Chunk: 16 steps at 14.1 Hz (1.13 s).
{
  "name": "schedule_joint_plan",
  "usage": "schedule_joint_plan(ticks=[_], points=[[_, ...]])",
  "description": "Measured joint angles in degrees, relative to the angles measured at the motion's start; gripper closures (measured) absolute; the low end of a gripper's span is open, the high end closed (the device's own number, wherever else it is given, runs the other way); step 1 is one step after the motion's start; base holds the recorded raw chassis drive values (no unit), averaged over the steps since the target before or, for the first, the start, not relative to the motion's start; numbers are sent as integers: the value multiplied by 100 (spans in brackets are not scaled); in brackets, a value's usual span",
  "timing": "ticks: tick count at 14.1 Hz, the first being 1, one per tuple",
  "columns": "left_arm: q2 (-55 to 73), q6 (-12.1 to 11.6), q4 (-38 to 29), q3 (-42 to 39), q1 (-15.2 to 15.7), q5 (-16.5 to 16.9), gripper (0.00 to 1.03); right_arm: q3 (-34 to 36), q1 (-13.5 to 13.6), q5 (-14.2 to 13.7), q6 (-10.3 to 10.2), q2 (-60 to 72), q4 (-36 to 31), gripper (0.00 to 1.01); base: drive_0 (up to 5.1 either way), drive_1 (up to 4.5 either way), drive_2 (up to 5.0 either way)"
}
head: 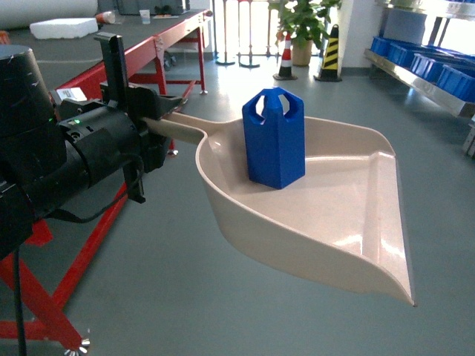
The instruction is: Place part in tray to right shelf
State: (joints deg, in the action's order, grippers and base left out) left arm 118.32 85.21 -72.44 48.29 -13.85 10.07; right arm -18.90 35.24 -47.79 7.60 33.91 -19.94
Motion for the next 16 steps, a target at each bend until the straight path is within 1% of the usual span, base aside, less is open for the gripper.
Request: schedule_joint_plan(ticks=[16], points=[[0,11,-63,2,-4,2,91,0,0,-2,0,-26,-9,3,7,430,-416]])
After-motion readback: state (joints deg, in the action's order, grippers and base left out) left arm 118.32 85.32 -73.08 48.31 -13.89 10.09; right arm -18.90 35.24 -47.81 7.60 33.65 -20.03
